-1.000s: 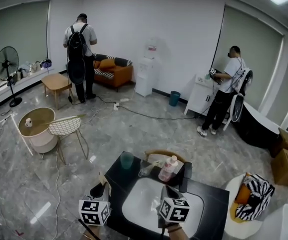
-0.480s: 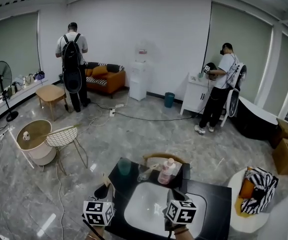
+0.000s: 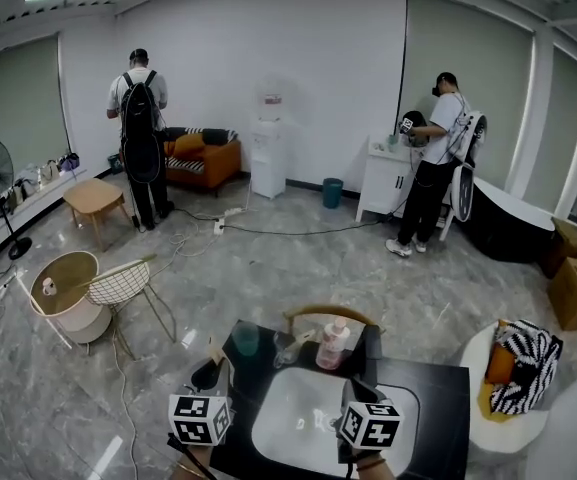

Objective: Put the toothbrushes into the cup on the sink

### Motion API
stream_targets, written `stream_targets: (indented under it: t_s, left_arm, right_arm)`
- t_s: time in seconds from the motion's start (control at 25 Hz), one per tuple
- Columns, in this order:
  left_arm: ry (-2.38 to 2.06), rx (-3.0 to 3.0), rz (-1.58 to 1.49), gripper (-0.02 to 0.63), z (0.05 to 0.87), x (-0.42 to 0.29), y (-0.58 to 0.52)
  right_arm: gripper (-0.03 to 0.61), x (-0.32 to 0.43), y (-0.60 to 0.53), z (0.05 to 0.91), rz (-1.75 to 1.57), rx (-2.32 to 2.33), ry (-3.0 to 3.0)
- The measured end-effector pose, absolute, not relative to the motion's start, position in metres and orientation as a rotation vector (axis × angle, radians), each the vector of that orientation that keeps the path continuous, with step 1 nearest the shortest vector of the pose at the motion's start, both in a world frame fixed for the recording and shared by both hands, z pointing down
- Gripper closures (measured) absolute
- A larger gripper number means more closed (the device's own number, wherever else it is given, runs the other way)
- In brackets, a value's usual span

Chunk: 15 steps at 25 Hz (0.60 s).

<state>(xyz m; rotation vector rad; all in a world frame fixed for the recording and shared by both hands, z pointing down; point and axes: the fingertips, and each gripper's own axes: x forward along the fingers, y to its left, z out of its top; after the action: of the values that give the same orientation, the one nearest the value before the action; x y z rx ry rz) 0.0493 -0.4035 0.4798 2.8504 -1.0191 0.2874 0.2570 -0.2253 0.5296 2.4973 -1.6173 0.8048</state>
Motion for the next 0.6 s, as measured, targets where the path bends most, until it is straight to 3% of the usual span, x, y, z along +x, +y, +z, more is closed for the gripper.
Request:
stream_targets:
  t_s: [0.6]
  left_arm:
    - [-0.962, 2.888, 0.230, 0.565, 0.459, 0.083, -0.441]
  right_arm:
    - [0.574, 0.262, -0.226, 0.540, 0.836, 2.516, -1.565]
